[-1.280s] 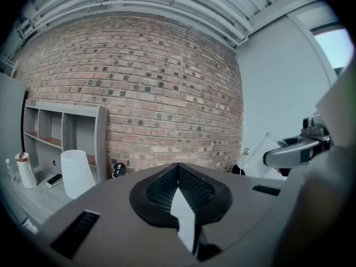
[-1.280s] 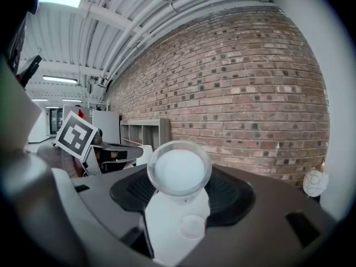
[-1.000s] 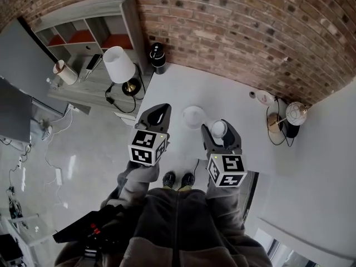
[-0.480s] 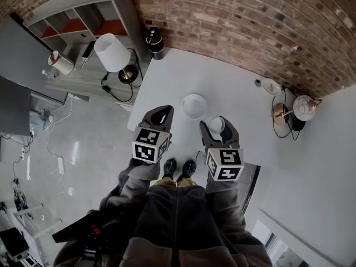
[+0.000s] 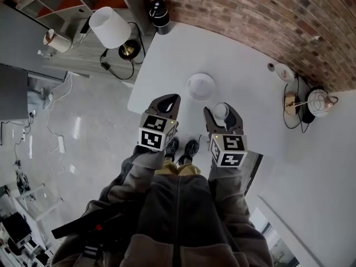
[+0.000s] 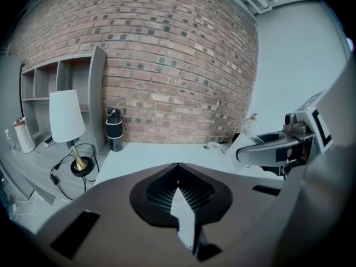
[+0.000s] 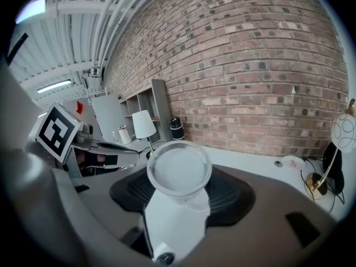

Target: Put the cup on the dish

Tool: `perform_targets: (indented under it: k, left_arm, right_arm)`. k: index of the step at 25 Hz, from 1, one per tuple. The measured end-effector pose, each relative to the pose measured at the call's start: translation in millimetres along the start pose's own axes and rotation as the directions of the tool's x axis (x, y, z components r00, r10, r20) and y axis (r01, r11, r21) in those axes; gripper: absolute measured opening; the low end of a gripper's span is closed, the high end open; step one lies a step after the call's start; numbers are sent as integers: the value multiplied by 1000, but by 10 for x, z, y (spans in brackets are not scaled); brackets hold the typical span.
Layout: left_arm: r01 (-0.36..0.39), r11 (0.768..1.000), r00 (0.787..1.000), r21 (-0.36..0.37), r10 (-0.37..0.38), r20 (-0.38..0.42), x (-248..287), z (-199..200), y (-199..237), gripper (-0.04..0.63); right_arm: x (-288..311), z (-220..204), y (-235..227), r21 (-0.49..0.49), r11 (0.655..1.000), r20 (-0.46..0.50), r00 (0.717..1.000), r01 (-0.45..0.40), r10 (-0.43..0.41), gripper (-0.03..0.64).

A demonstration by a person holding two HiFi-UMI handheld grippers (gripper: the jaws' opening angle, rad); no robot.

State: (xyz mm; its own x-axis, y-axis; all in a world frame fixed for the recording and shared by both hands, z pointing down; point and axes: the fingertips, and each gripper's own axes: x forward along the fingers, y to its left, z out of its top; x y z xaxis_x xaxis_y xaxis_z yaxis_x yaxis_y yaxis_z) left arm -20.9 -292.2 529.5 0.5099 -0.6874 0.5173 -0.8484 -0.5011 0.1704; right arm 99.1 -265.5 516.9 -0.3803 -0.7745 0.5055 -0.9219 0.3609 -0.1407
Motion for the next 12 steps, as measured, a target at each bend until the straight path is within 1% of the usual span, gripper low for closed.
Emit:
perform_targets:
  k: [12]
  left_arm:
    - [6,997,990,-75,-16,-137,253,-732,141,5]
  right_arm:
    - [565,-522,-106,-24,1000,-106,994,-14,11,265]
